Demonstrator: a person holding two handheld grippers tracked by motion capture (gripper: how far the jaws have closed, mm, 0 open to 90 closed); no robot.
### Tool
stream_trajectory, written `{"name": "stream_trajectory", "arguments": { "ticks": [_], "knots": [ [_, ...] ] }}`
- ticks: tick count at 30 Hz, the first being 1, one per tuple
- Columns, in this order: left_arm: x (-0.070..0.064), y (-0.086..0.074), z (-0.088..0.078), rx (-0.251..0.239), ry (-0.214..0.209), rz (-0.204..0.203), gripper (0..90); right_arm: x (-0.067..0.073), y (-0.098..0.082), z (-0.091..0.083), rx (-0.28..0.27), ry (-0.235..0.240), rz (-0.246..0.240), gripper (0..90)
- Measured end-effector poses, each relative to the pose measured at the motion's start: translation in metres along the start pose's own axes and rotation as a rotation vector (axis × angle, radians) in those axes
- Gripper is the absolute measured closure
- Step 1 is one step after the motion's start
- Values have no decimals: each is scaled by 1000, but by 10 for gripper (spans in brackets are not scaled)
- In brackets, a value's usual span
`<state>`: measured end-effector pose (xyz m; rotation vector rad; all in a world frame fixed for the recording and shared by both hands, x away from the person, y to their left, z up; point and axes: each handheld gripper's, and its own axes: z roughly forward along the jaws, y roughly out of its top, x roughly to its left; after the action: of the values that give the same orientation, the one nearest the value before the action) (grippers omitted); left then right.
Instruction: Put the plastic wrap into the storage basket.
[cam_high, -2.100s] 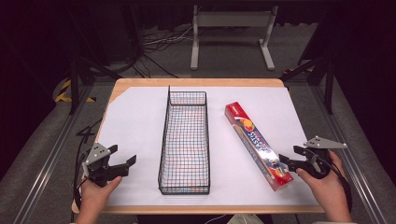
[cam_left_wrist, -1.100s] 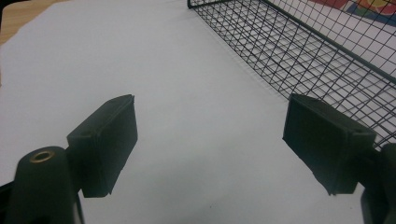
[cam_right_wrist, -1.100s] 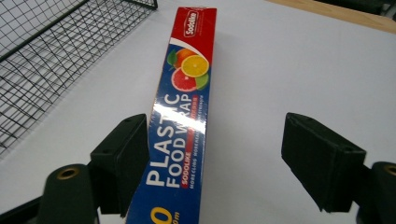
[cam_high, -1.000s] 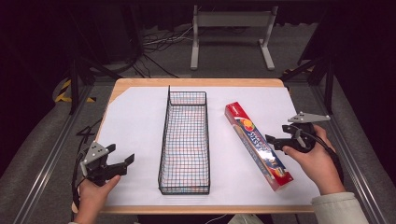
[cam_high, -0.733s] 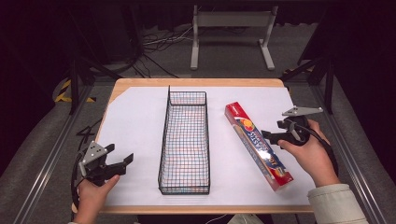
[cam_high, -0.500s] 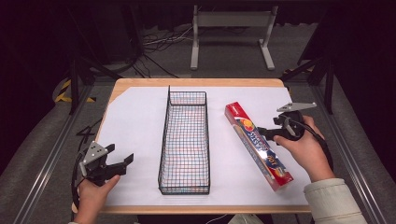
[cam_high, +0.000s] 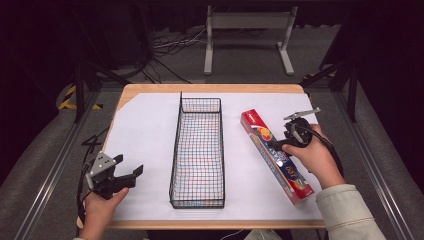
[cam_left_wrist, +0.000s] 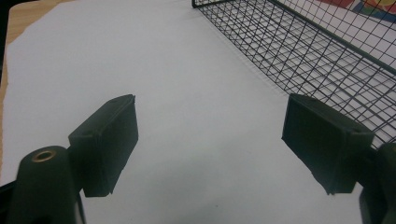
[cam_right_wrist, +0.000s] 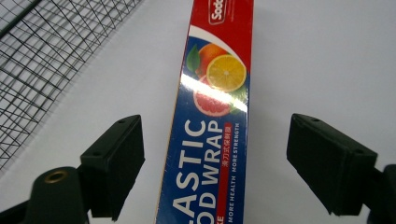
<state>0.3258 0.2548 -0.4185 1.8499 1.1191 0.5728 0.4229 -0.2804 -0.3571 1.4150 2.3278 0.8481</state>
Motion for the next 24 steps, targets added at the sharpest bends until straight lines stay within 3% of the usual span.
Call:
{"name": "stream_trajectory", "arguments": {
  "ticks": [8, 24],
  "knots": [
    [0, -1, 1, 6, 3, 0, 188, 0, -4, 16, 84, -2, 12, 192],
    [0, -1, 2, 14, 5, 0, 188, 4, -7, 37, 189, -32, 14, 188]
  ]
}}
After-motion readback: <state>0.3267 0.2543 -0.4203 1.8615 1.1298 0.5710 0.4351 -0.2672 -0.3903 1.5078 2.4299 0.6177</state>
